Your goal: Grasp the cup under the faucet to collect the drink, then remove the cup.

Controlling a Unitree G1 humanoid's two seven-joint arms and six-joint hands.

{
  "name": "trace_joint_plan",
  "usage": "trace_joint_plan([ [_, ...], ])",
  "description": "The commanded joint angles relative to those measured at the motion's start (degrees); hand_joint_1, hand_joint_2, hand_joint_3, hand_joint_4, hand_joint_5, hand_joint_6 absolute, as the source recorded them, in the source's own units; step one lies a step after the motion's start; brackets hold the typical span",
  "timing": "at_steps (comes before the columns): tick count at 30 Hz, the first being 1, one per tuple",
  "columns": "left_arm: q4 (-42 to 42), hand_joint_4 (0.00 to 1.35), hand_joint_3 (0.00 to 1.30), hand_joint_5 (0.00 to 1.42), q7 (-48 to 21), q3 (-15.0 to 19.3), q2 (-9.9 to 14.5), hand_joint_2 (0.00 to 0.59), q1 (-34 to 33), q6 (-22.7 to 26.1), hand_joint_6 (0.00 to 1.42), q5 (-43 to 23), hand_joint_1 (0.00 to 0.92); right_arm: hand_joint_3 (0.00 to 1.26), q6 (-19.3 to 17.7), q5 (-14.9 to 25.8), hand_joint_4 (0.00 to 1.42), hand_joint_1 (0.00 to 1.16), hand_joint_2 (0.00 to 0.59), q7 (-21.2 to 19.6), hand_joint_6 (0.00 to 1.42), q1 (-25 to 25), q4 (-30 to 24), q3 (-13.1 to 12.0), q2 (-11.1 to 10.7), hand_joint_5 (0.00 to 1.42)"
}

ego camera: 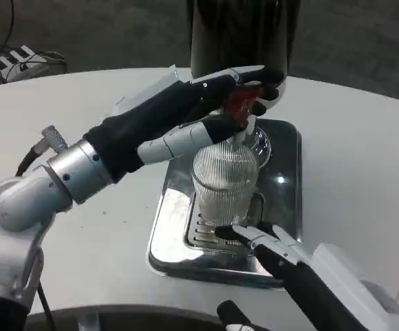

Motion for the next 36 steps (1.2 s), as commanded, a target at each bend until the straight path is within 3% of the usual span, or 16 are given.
trace_joint_plan([
  [1,1.16,0.21,0.19,0.27,0.31,-0.65,1.71,0.037,1.37,-2.06,0.19,2.02,0.0,0.16,0.16,-0.01,0.09,0.6,0.472,0.01,0.02,0.06,0.55,0.14,0.1,0.0],
  [18,2.47,0.21,0.19,0.27,6.25,-3.14,1.24,0.048,2.72,-9.11,0.18,6.86,0.0,0.16,0.34,-0.03,0.09,0.6,0.472,0.07,0.02,-0.53,1.22,0.01,0.34,0.0],
  [36,2.73,0.19,0.19,0.26,10.32,-6.07,2.87,0.048,2.35,-13.54,0.16,11.99,0.0,0.16,0.97,0.36,0.09,0.59,0.477,0.28,0.02,-1.79,1.71,-0.27,0.09,0.0],
])
